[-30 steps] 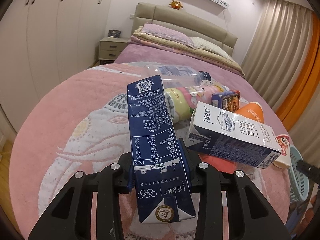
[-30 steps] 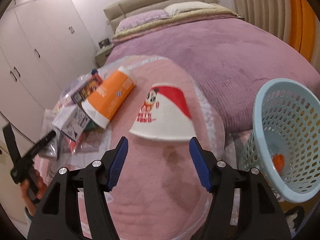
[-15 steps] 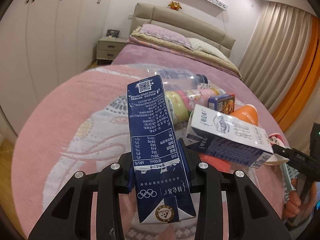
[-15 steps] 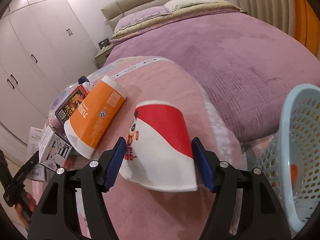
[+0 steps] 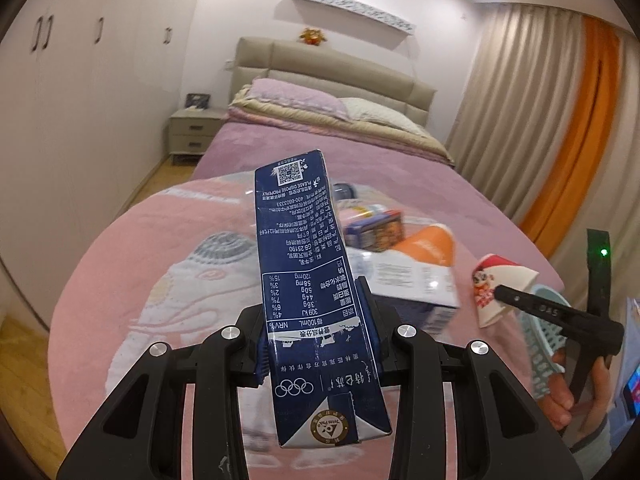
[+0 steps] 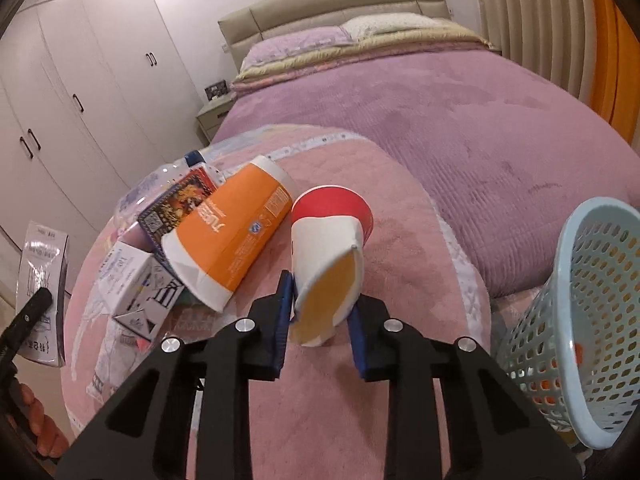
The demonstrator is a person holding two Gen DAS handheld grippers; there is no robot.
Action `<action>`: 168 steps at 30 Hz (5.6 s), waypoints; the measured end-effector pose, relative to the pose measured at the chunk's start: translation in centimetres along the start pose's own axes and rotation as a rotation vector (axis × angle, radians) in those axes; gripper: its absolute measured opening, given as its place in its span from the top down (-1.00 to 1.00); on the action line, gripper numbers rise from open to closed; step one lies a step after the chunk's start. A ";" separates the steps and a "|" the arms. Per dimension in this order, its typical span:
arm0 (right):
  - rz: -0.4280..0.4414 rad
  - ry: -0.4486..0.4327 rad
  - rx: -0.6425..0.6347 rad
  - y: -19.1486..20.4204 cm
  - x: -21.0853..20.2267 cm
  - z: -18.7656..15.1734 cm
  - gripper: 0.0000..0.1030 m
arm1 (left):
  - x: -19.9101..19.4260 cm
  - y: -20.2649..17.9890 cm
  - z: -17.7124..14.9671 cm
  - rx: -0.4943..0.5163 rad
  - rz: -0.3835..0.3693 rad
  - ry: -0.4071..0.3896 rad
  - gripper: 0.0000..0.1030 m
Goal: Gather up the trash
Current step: 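Carry the paper cup with the right tool while the left tool carries the blue carton to the basket, then open both tools to drop the cup and carton into the basket, then grasp the white milk carton with the left tool, then grasp the pink clay pack with the right tool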
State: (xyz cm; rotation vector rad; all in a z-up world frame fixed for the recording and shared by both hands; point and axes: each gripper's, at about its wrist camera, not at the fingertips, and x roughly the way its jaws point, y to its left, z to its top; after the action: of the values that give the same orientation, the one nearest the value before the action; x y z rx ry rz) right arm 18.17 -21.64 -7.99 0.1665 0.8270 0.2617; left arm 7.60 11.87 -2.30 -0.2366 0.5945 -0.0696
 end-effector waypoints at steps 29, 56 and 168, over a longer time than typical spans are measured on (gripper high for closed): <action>-0.340 -0.189 0.296 -19.1 -14.0 -2.4 0.57 | 10.7 -31.9 -1.2 0.348 -0.588 0.232 0.33; -0.395 -0.076 0.486 -26.3 -12.5 -5.6 0.40 | 14.1 -35.7 -3.9 0.372 -0.542 0.304 -0.30; 0.064 0.161 -0.371 16.9 6.2 -3.9 -0.03 | 2.4 4.5 -1.6 -0.114 0.041 0.222 -0.15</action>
State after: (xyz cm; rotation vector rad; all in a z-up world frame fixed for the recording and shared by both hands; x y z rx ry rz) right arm 16.47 -3.57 -10.79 -0.1782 0.9181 0.4885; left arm 8.68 15.59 -5.93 -0.3298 0.8254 -0.0228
